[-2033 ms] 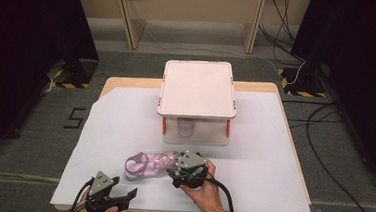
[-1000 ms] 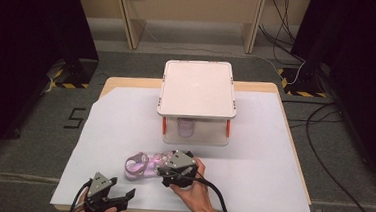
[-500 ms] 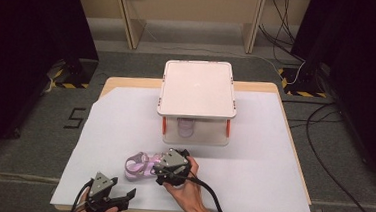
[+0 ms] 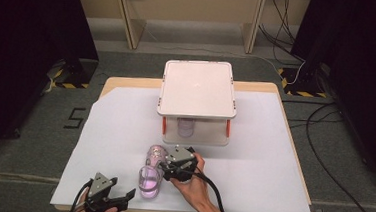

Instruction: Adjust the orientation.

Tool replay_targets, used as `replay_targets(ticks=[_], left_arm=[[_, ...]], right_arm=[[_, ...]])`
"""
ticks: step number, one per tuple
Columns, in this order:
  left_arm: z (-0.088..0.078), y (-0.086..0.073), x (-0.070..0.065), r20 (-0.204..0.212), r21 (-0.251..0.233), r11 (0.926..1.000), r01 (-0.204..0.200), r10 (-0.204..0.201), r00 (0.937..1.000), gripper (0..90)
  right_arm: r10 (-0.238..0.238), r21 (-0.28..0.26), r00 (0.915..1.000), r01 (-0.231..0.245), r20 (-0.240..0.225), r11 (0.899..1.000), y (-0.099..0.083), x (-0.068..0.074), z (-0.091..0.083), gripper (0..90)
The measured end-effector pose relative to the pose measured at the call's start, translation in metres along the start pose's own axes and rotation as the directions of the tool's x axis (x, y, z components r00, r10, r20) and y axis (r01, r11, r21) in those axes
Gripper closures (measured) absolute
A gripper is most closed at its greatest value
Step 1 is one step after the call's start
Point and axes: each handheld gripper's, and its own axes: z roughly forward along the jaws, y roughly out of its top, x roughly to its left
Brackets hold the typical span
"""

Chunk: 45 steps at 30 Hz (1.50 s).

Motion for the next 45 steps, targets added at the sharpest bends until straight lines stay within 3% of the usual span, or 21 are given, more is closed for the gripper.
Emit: replay_targets(ticks=[4,12,15,20,22,26,35,38,45], left_arm=[[0.0,0.0,0.0,0.004,0.0,1.0,-0.001,0.001,1.0,20.7],[0.0,0.0,0.0,0.003,0.0,1.0,0.0,0.0,1.0,20.7],[-0.001,0.0,0.0,0.002,-0.003,1.0,0.0,0.0,1.0,20.7],[-0.001,0.0,0.002,-0.001,0.001,1.0,0.003,-0.003,1.0,20.7],[-0.001,0.0,0.002,-0.001,-0.001,1.0,0.004,-0.004,1.0,20.7],[0.0,0.001,0.001,0.001,-0.003,1.0,0.002,-0.002,1.0,20.7],[0.0,0.001,0.004,-0.004,0.0,0.9999,0.013,-0.013,0.9999,20.7],[0.0,0.001,0.005,-0.009,0.004,0.9999,0.014,-0.014,0.9999,20.7],[0.001,0.001,0.006,-0.016,0.004,0.9998,0.022,-0.021,0.9996,20.7]], right_arm=[[-0.023,0.004,0.9997,0.023,0.002,1.0,0.001,-0.002,0.001,24.0],[-0.009,-0.019,0.9994,0.009,-0.033,1.0,0.003,-0.008,-0.004,29.3],[0.007,-0.037,0.9963,-0.011,-0.085,0.999,0.008,-0.011,-0.011,32.1],[-0.043,-0.1,0.9902,0.03,-0.133,0.995,0.016,-0.009,-0.032,36.3],[-0.073,-0.104,0.9862,0.058,-0.148,0.993,0.017,-0.006,-0.038,37.1],[-0.089,-0.125,0.9793,0.067,-0.181,0.99,0.019,0.0,-0.043,38.2],[-0.142,-0.133,0.968,0.116,-0.207,0.984,0.023,0.015,-0.033,41.3],[-0.178,-0.131,0.9627,0.153,-0.204,0.979,0.024,0.019,-0.029,42.5],[-0.193,-0.132,0.9588,0.167,-0.209,0.977,0.025,0.025,-0.021,44.9]])
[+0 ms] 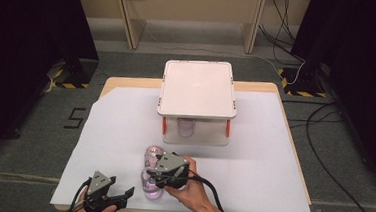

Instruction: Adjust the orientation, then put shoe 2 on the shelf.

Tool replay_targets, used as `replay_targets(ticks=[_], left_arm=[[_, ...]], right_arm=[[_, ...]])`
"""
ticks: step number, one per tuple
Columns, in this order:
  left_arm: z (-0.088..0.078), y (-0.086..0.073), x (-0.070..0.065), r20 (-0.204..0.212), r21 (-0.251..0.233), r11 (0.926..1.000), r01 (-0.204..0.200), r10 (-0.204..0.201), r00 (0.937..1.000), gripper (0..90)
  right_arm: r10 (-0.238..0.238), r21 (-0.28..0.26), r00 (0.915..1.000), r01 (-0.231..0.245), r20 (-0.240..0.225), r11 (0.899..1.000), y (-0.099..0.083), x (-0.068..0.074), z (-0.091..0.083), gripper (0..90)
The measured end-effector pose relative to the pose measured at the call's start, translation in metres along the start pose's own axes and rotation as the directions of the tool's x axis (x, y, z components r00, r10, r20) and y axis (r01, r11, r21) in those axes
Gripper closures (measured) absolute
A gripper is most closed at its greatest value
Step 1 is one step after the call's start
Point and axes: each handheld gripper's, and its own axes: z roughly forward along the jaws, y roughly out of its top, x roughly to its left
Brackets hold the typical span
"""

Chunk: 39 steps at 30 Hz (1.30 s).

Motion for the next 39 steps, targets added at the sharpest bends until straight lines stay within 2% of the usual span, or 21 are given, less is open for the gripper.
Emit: replay_targets(ticks=[3,5,6,9,15,17,21,23,25,27,30,33,36,38,39], left_arm=[[0.001,-0.001,0.001,-0.002,0.004,1.0,0.009,-0.009,1.0,20.7],[0.001,-0.001,0.002,-0.003,0.006,0.9999,0.013,-0.013,0.9999,20.7],[0.001,-0.001,0.002,-0.002,0.005,0.9999,0.017,-0.017,0.9999,20.7],[0.001,-0.001,0.002,-0.002,0.006,0.9999,0.01,-0.01,0.9999,20.7],[0.0,-0.002,0.001,0.002,0.005,1.0,0.008,-0.008,1.0,20.7],[-0.001,-0.003,0.001,0.0,0.003,1.0,0.009,-0.009,1.0,20.7],[-0.001,-0.004,0.002,-0.003,0.007,0.9999,0.011,-0.011,0.9999,20.7],[-0.001,-0.005,0.003,-0.007,0.011,0.9998,0.014,-0.014,0.9999,20.7],[-0.002,-0.005,0.002,-0.009,0.01,0.9998,0.015,-0.015,0.9998,20.7],[-0.003,-0.005,0.002,-0.012,0.009,0.9999,0.012,-0.012,0.9999,20.7],[-0.002,-0.005,0.003,-0.015,0.01,0.9999,0.012,-0.012,0.9998,20.7],[-0.001,-0.004,0.002,-0.013,0.009,0.9999,0.01,-0.01,0.9999,20.7],[-0.001,-0.003,0.0,-0.007,0.003,1.0,0.0,0.0,1.0,20.7],[0.0,-0.003,0.0,-0.004,0.003,1.0,-0.001,0.001,1.0,20.7],[0.0,-0.003,0.0,-0.003,0.006,1.0,-0.003,0.003,1.0,20.7]], right_arm=[[-0.007,0.002,1.0,0.007,-0.004,1.0,0.002,0.003,0.007,45.6],[-0.029,0.008,0.9996,0.029,-0.006,1.0,0.003,0.007,0.011,46.6],[-0.052,0.01,0.9986,0.052,-0.001,0.999,0.003,0.008,0.013,47.0],[-0.073,0.045,0.9973,0.072,0.008,0.996,0.001,0.013,0.017,48.5],[-0.119,0.086,0.9915,0.115,0.051,0.99,0.004,0.011,0.023,49.9],[-0.145,0.108,0.9864,0.137,0.077,0.985,0.004,0.011,0.026,50.8],[-0.207,0.131,0.9737,0.194,0.095,0.972,0.006,0.01,0.028,58.6],[-0.236,0.137,0.9662,0.221,0.105,0.966,0.007,0.011,0.027,66.7],[-0.301,0.142,0.9468,0.284,0.115,0.948,0.008,0.012,0.024,74.0],[-0.319,0.146,0.9406,0.301,0.117,0.942,0.007,0.014,0.022,78.8],[-0.326,0.145,0.9359,0.307,0.134,0.941,0.006,0.013,0.017,83.6],[-0.312,0.116,0.9407,0.298,0.132,0.947,0.005,0.007,0.01,84.5],[-0.258,0.082,0.9585,0.249,0.122,0.965,0.003,0.002,-0.001,84.8],[-0.243,0.069,0.9627,0.236,0.12,0.969,0.002,0.001,-0.009,84.7],[-0.247,0.069,0.9612,0.24,0.122,0.968,0.002,0.001,-0.013,84.8]])
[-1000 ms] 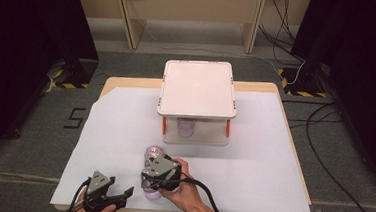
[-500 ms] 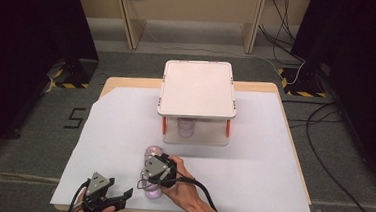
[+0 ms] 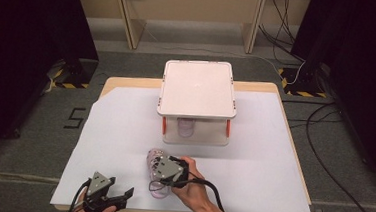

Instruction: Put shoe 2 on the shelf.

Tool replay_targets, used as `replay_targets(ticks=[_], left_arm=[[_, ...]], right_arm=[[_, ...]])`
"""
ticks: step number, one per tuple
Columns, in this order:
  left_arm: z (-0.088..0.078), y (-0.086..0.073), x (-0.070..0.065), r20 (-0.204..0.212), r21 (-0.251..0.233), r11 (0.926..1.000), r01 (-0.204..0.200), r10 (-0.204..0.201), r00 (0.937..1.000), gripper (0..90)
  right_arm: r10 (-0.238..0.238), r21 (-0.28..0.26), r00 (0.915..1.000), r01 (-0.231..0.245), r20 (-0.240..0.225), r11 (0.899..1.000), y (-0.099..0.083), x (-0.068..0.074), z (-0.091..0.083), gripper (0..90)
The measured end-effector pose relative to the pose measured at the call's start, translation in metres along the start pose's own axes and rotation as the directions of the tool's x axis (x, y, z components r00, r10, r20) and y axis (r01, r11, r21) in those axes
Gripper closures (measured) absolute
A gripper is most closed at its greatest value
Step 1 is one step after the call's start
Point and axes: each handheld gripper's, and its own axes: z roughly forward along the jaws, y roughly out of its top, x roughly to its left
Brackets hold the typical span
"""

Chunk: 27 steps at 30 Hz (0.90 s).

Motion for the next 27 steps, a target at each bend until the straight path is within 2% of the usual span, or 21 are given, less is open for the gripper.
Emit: replay_targets(ticks=[8,17,22,23,26,27], left_arm=[[0.0,0.001,-0.002,0.007,-0.007,1.0,-0.004,0.004,1.0,20.7],[0.002,0.001,-0.002,0.005,-0.004,1.0,-0.005,0.005,1.0,20.7],[0.001,0.001,-0.002,0.006,-0.003,1.0,-0.009,0.009,0.9999,20.7],[0.001,0.001,-0.002,0.006,-0.004,1.0,-0.007,0.007,1.0,20.7],[0.002,0.001,-0.002,0.006,-0.005,1.0,-0.005,0.005,1.0,20.7],[0.002,0.001,-0.002,0.006,-0.004,1.0,-0.006,0.006,1.0,20.7]], right_arm=[[0.014,-0.026,0.9996,-0.013,0.024,1.0,-0.008,-0.008,-0.033,84.8],[0.048,-0.004,0.9921,-0.047,0.116,0.999,-0.034,-0.03,-0.063,84.8],[0.048,0.021,0.9846,-0.052,0.168,0.998,-0.047,-0.043,-0.07,84.7],[0.062,0.025,0.9826,-0.067,0.175,0.997,-0.05,-0.045,-0.07,84.8],[0.061,0.043,0.9789,-0.07,0.195,0.997,-0.056,-0.05,-0.07,84.7],[0.044,0.048,0.9773,-0.056,0.207,0.997,-0.057,-0.052,-0.07,84.8]])
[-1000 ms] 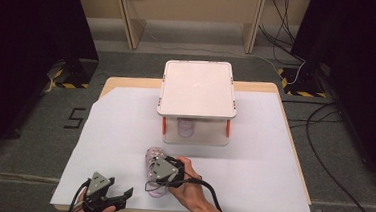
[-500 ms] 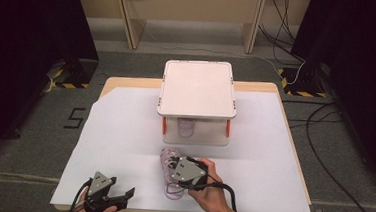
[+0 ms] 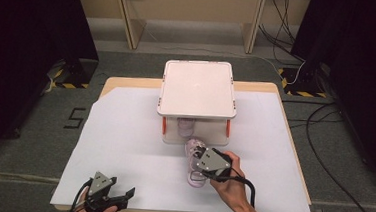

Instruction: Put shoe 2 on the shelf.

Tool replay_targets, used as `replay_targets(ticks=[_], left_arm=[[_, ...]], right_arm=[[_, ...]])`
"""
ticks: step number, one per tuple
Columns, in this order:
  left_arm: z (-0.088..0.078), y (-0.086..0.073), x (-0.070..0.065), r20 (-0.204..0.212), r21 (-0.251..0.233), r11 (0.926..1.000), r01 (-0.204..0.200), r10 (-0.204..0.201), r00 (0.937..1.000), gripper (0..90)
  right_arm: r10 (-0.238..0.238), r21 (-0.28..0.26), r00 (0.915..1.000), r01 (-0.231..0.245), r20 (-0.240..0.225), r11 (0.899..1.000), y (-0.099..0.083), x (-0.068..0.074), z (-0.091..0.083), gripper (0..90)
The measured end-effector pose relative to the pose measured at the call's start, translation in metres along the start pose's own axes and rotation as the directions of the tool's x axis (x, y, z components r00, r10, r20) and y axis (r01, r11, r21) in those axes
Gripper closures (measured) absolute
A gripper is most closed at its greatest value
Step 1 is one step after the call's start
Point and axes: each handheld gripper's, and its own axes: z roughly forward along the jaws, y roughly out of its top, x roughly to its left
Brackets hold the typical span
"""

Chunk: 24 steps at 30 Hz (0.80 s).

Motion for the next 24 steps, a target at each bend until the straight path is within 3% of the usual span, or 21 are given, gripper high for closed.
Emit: replay_targets(ticks=[6,9,24], left_arm=[[0.001,0.0,0.0,0.001,0.005,1.0,-0.002,0.002,1.0,20.7],[0.001,0.0,0.0,-0.001,0.005,1.0,-0.003,0.003,1.0,20.7],[0.001,-0.001,0.0,0.0,0.01,1.0,-0.001,0.001,1.0,20.7]], right_arm=[[-0.05,0.025,0.9963,0.049,0.07,0.999,-0.004,-0.009,0.007,84.8],[-0.017,0.035,0.9967,0.014,0.079,0.999,-0.007,-0.013,0.015,84.8],[-0.08,0.075,0.9803,0.068,0.181,0.995,-0.026,-0.037,0.064,84.5]])
